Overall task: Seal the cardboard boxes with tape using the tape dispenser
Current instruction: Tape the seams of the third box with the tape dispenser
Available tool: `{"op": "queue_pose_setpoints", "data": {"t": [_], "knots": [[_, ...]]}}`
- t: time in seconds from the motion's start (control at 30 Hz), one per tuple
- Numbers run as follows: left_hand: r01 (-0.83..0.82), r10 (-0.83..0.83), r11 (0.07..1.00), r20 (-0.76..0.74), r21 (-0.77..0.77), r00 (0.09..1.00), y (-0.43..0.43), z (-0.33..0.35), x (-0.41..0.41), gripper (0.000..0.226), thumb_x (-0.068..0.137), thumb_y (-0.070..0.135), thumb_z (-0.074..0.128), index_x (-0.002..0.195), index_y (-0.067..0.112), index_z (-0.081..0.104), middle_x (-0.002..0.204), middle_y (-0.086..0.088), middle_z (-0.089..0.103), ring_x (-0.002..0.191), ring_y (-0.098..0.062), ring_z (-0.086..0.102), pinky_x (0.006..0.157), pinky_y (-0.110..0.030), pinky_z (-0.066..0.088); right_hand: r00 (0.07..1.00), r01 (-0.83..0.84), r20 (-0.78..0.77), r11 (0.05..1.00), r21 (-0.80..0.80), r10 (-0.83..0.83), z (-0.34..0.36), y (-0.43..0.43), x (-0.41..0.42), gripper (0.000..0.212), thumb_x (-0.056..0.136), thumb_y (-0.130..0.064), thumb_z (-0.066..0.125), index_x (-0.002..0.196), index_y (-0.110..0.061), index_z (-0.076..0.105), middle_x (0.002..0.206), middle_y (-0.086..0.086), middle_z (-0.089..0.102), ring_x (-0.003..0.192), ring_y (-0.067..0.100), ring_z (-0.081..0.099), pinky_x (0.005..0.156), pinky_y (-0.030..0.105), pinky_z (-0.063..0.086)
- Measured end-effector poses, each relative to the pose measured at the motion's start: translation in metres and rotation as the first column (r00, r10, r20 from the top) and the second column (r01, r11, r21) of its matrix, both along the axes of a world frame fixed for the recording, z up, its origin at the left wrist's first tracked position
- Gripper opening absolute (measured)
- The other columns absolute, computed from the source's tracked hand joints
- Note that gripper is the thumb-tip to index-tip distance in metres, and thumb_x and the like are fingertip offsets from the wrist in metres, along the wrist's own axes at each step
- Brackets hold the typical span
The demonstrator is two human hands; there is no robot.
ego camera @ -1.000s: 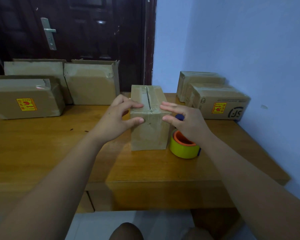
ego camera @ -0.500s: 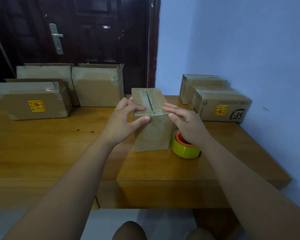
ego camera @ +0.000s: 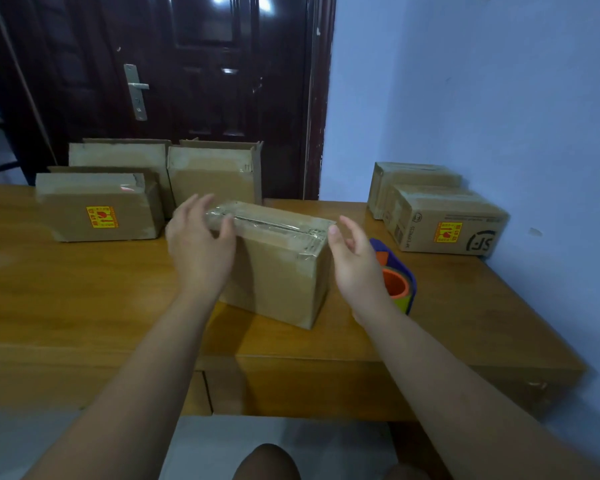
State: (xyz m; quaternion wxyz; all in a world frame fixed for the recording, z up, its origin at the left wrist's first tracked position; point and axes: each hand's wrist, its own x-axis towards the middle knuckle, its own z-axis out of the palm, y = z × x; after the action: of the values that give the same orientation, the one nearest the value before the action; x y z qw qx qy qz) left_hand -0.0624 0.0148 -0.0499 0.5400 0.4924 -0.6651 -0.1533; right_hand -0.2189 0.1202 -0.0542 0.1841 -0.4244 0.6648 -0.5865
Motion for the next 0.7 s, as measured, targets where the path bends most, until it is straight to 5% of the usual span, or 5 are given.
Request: {"op": "queue_pose_setpoints", "data": {"t": [0.1, 0.23, 0.43, 0.6, 0.7], "knots": [[0.148, -0.035, 0.938, -0.337, 0.314, 0.941, -0.012, -0.009, 0.009, 0.058, 0.092, 0.04, 0.054, 0.144, 0.023, 0.036, 0.147, -0.001, 0.036, 0.135, -0.021, 0.034, 0.107, -0.037, 0.031, 0.988, -0.068, 0.143, 0.996, 0.057, 0.059, -0.001, -0.002, 0.009, 0.06, 0.096, -0.053, 0.039, 0.149, -0.027, 0.027, 0.153, -0.002, 0.033, 0.139, 0.019, 0.031, 0.108, 0.036, 0.03], [0.302, -0.081, 0.907, -0.582, 0.293, 0.809, -0.004, -0.016, 0.012, 0.05, 0.094, 0.041, 0.051, 0.138, 0.017, 0.045, 0.133, 0.001, 0.05, 0.119, -0.017, 0.046, 0.093, -0.028, 0.038, 0.98, -0.149, 0.142, 0.987, 0.058, 0.139, -0.009, -0.005, 0.017, 0.093, 0.075, -0.077, 0.043, 0.152, -0.03, 0.019, 0.153, -0.004, 0.034, 0.138, 0.019, 0.035, 0.113, 0.042, 0.031], [0.377, -0.307, 0.926, -0.61, -0.013, 0.731, 0.023, 0.017, 0.006, 0.031, 0.099, 0.031, 0.044, 0.129, 0.023, 0.044, 0.111, 0.015, 0.051, 0.096, 0.006, 0.049, 0.069, -0.008, 0.041, 0.986, -0.154, 0.024, 0.95, -0.271, 0.167, 0.015, 0.009, 0.001, 0.08, 0.084, -0.059, 0.051, 0.152, -0.03, 0.019, 0.145, -0.013, 0.041, 0.132, 0.004, 0.041, 0.112, 0.034, 0.035], [0.567, -0.53, 0.813, -0.564, -0.127, 0.633, 0.051, 0.041, -0.036, 0.032, 0.098, 0.028, 0.047, 0.13, 0.027, 0.042, 0.118, 0.016, 0.053, 0.104, 0.009, 0.053, 0.08, -0.01, 0.046, 0.987, 0.134, -0.019, 0.877, -0.461, -0.161, 0.047, 0.033, -0.036, 0.059, 0.094, -0.051, 0.041, 0.149, -0.033, 0.028, 0.136, -0.017, 0.04, 0.121, -0.012, 0.039, 0.102, 0.017, 0.032], [0.708, -0.617, 0.701, -0.571, -0.087, 0.541, 0.062, 0.047, -0.077, 0.028, 0.098, 0.028, 0.047, 0.125, 0.028, 0.045, 0.117, 0.014, 0.055, 0.108, 0.003, 0.053, 0.094, -0.023, 0.045, 0.927, 0.358, 0.108, 0.762, -0.54, -0.359, 0.06, 0.057, -0.068, 0.045, 0.102, -0.035, 0.038, 0.146, -0.026, 0.036, 0.142, -0.013, 0.042, 0.127, -0.002, 0.041, 0.1, 0.012, 0.034]]}}
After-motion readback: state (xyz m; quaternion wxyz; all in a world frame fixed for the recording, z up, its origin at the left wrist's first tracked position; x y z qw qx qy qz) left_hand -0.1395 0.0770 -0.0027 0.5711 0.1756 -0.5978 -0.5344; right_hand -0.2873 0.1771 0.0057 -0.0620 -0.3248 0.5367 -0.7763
